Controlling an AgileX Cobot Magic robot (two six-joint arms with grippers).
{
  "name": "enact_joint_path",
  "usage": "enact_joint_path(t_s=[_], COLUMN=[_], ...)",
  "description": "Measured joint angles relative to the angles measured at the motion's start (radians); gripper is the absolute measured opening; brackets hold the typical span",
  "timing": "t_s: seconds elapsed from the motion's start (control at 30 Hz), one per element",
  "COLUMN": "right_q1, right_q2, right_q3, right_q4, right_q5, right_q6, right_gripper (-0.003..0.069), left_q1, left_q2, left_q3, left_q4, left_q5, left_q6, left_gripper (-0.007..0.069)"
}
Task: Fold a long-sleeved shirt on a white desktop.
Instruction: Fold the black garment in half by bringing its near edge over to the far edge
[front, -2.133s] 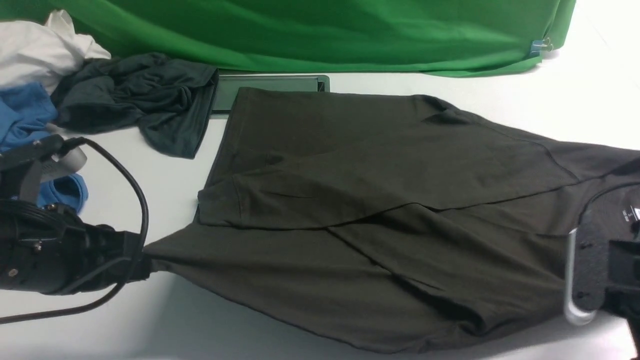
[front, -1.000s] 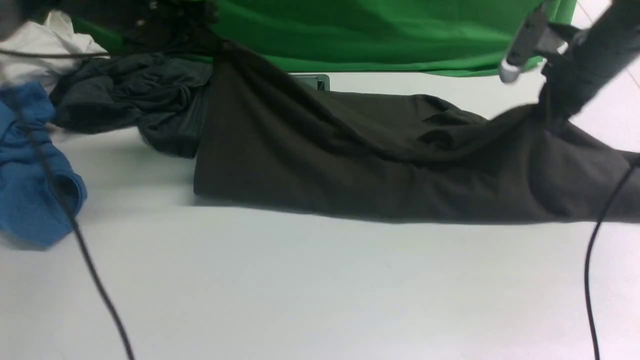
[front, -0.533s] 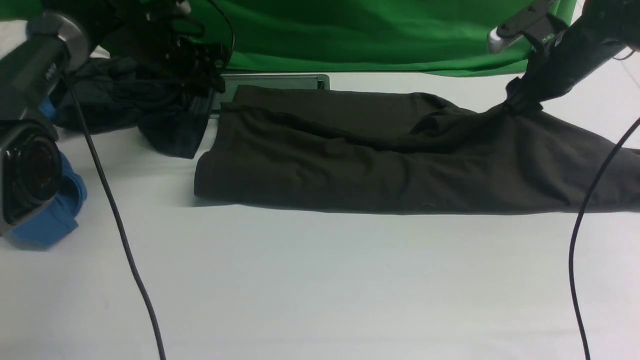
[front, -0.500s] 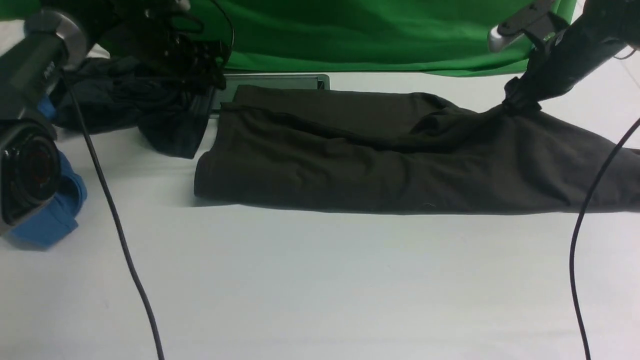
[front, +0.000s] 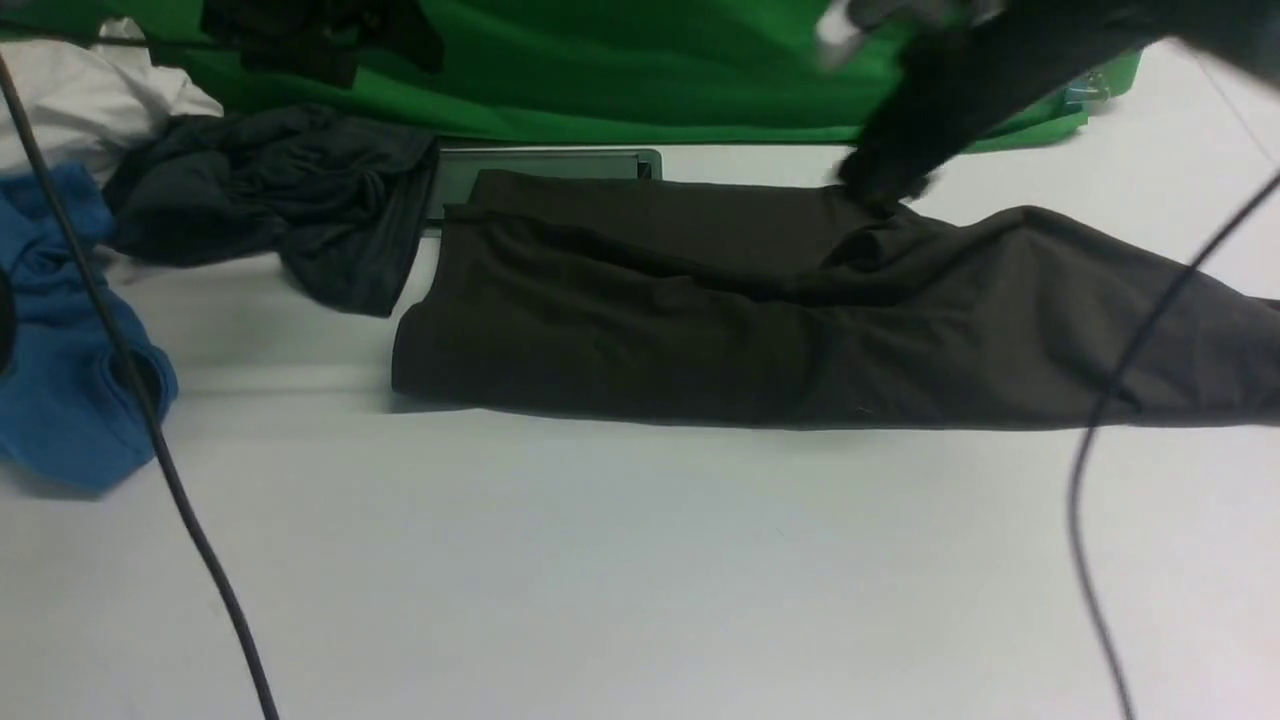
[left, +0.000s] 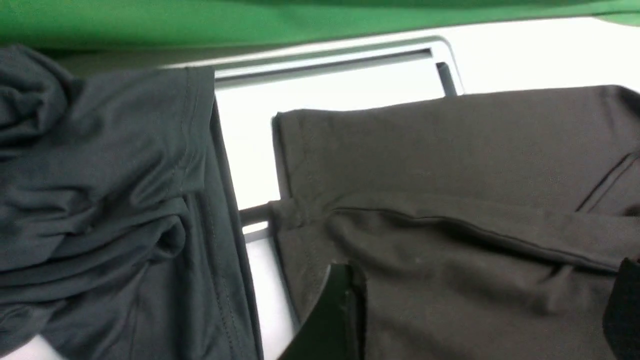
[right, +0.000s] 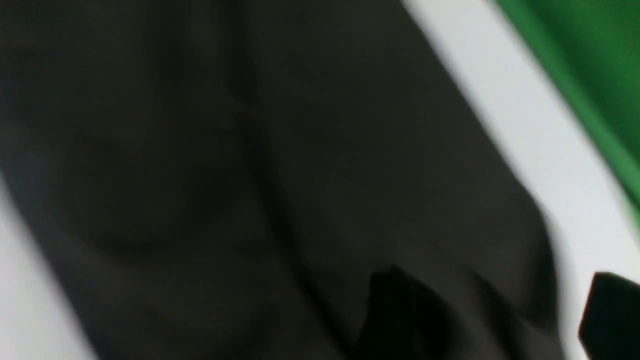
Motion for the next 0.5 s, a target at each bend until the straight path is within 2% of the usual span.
enact_joint_path(t_s=[0.17, 0.37, 0.43, 0.5], right_q1=[0.06, 0.052, 0.043, 0.037], right_q2=[0.058, 0.122, 0.137, 0.15], right_q3=[0.0, 0.0, 0.0, 0.0], right_q4=[-0.005, -0.033, -0.037, -0.041], right_q5=[0.003, -0.031, -0.051, -0.065], right_q6=[-0.045, -0.049, -0.049, -0.052], right_gripper=[0.0504, 0.0502, 0.048, 0.0424], left_q1=[0.0, 0.0, 0.0, 0.0], left_q2=[-0.003, -0.006, -0.006, -0.006], left_q3=[0.01, 0.077, 0.084, 0.086], left_q4=[-0.004, -0.027, -0.032, -0.046], left_q5=[0.001, 0.006, 0.006, 0.006], left_q6=[0.001, 0.011, 0.016, 0.024], left_gripper=[0.0656, 0.0622, 0.0612, 0.0601])
